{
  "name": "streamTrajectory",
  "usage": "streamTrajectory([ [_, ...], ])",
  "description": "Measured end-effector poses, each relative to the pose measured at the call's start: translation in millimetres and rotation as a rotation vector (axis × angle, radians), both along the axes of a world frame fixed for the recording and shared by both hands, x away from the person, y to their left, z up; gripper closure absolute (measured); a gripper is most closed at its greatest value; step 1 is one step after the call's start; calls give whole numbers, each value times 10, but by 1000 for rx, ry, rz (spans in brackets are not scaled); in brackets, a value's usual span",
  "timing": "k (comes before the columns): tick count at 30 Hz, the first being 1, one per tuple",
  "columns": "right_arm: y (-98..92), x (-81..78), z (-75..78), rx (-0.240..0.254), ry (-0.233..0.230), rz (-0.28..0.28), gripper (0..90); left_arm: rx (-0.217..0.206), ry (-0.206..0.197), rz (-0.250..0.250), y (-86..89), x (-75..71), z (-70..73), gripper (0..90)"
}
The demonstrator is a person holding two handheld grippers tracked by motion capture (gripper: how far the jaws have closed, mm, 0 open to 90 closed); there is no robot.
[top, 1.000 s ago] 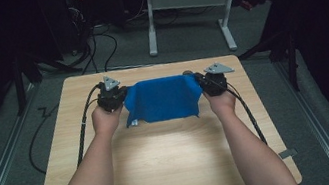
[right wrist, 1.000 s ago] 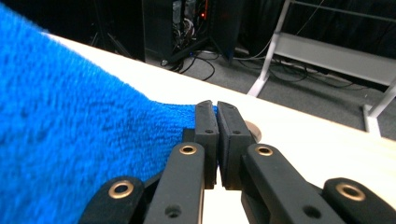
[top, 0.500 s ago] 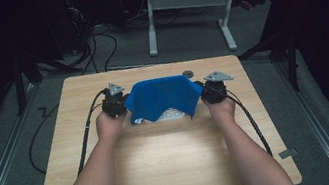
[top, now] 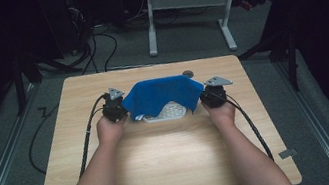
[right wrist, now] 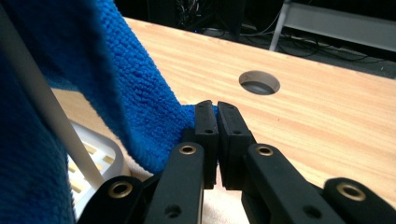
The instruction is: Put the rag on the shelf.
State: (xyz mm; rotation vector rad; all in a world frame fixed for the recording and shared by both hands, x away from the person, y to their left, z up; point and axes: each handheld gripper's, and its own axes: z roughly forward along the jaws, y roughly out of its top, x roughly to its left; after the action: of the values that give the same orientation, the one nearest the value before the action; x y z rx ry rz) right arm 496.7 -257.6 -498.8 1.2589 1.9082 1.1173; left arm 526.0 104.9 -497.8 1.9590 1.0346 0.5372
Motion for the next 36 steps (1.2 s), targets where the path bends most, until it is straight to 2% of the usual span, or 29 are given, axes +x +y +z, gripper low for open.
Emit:
streamTrajectory([
  [1,3,-3,-7,0,3,7,857,-1,1,3,1,-1,0,817],
  [4,-1,-8,10,6,3,0,811,-1,-5,6,6,-16,8,797],
  [7,-31,-26,69,22,2,-21,722,-20,-1,41,34,-31,44,677],
  [10,-73,-49,128,37,-5,-34,688,-21,1,51,45,-44,70,619],
  [12,-85,-62,151,40,-8,-38,675,-11,-13,60,47,-72,94,601],
  [17,-149,-135,306,50,-28,-54,615,-18,-21,87,122,-148,142,590],
  [27,-201,-225,446,38,-55,-70,588,-19,-21,109,244,-249,123,568],
  [29,-201,-228,448,39,-54,-70,588,-19,-21,112,258,-260,116,565],
  [32,-192,-240,410,14,-41,-71,589,-17,-26,116,287,-284,95,554],
  [36,-207,-265,363,17,-49,-77,600,-10,-25,134,346,-322,53,552],
])
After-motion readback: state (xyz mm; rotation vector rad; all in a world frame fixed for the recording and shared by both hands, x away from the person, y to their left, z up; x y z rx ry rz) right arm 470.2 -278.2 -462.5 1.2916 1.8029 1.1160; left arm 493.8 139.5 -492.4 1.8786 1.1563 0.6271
